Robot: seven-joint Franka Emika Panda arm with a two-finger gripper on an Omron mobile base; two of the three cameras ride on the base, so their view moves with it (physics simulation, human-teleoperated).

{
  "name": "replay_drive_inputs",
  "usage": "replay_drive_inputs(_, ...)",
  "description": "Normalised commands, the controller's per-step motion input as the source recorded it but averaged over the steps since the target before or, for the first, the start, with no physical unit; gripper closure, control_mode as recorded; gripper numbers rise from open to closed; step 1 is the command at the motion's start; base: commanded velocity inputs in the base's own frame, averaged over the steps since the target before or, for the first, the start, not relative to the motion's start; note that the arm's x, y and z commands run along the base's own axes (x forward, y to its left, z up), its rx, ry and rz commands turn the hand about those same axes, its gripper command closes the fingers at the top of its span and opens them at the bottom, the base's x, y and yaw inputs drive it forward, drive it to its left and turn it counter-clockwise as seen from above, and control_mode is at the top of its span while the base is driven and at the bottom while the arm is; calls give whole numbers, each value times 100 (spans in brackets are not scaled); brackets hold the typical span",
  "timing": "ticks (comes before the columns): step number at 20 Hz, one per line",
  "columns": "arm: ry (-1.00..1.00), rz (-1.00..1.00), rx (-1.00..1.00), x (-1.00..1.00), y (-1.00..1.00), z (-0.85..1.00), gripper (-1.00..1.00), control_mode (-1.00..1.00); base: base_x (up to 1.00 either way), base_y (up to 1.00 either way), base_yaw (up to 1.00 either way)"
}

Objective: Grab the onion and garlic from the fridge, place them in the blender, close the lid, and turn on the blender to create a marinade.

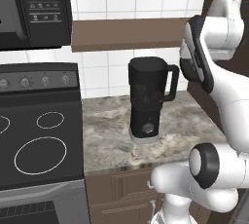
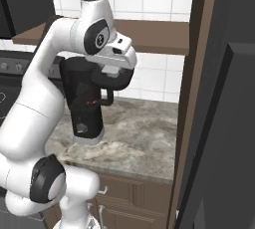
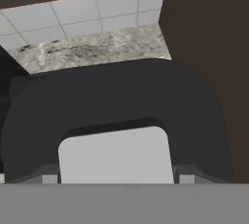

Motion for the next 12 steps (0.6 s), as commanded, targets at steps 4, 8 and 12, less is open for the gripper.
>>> replay_drive_inputs(4, 0, 6, 0, 0, 52, 0, 100, -100, 0, 0, 0)
replay_drive_inputs(8, 0, 0, 2, 27, 86, 1, 100, -100, 0, 0, 0)
replay_drive_inputs(12, 0, 0, 1, 52, 93, 22, 100, -100, 0, 0, 0)
